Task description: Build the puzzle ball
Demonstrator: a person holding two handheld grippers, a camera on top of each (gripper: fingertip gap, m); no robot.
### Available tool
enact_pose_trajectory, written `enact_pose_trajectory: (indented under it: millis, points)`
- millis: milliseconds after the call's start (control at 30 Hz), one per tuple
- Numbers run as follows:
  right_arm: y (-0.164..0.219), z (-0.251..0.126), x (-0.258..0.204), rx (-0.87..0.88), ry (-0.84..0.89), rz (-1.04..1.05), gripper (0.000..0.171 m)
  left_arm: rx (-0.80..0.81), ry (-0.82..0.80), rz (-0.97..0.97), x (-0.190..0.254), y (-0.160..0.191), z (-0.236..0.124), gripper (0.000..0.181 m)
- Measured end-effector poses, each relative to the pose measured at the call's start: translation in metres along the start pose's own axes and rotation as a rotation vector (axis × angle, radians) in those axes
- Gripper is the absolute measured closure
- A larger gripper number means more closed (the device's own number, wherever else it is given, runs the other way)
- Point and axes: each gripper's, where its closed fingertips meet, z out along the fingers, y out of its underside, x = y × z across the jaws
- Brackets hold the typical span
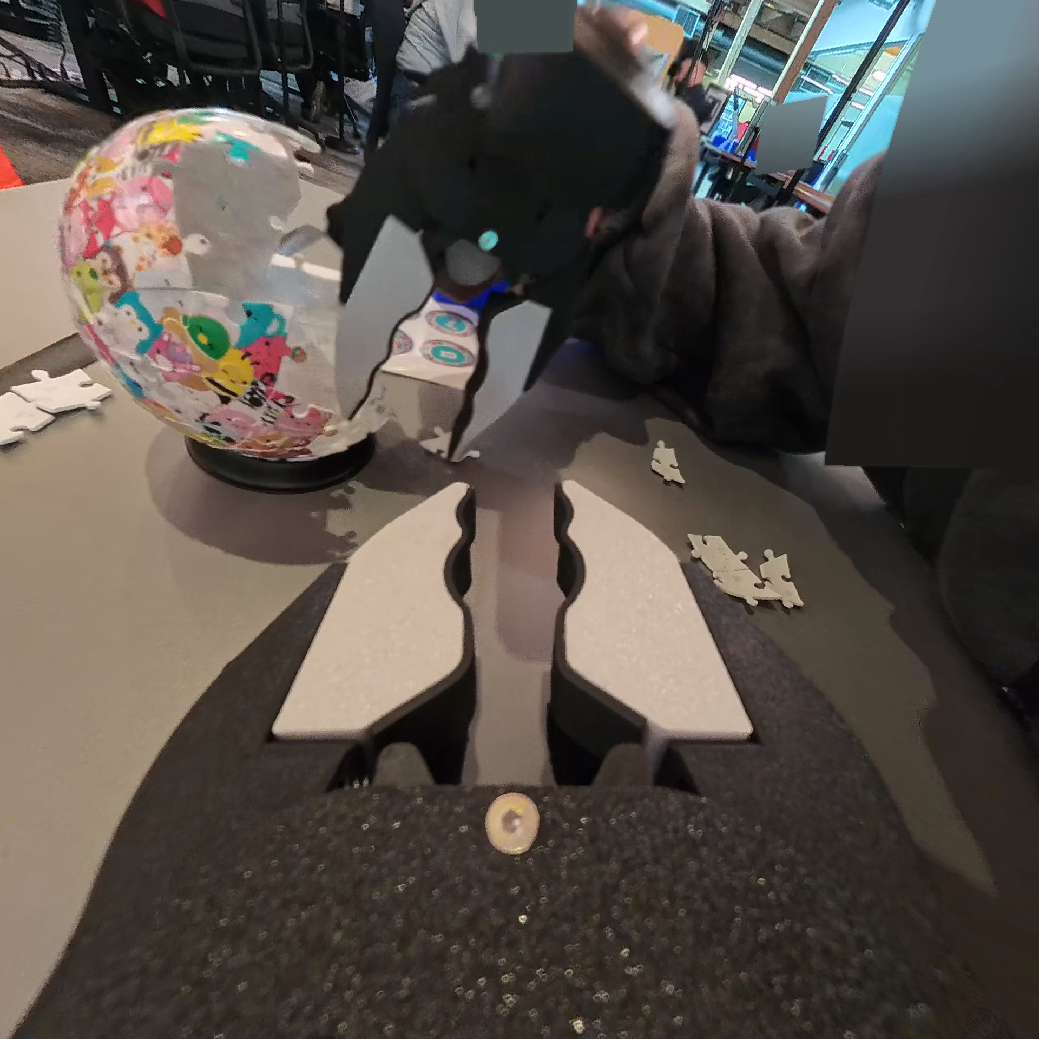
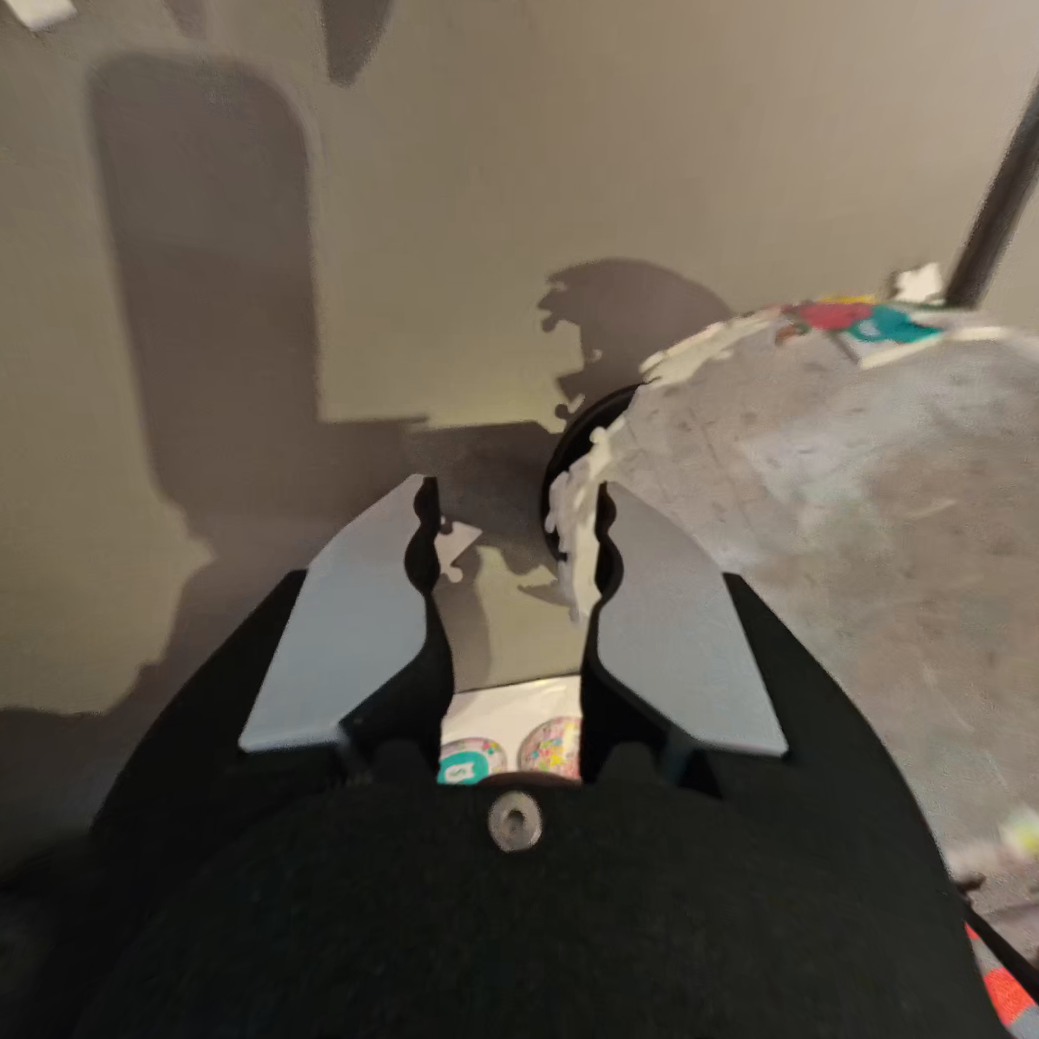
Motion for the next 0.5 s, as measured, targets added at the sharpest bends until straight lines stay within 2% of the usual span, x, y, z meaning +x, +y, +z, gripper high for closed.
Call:
enact_pose_trajectory:
  millis: [67, 133, 367, 433, 500]
  points:
    - [-0.005, -0.021, -0.002, 0.069, 0.071, 0.032, 0.116, 0.006, -0.003, -0.003, -0.001, -0.001, -0.001, 0.155]
    - [-0.002, -0.041, -0.001, 0.112, 0.138, 0.089, 0.106, 0.011, -0.019, 0.005, -0.002, -0.001, -0.001, 0.155]
    - [0.033, -0.081, 0.016, 0.316, 0.351, 0.464, 0.096, 0.049, -0.149, 0.061, -0.018, -0.008, -0.008, 0.155]
    - [0.042, -0.084, 0.017, 0.399, 0.355, 0.616, 0.102, 0.070, -0.225, 0.080, -0.031, -0.012, -0.012, 0.154]
    - [0.046, -0.076, 0.016, 0.492, 0.309, 0.771, 0.101, 0.061, -0.308, 0.125, -0.047, -0.017, -0.013, 0.144]
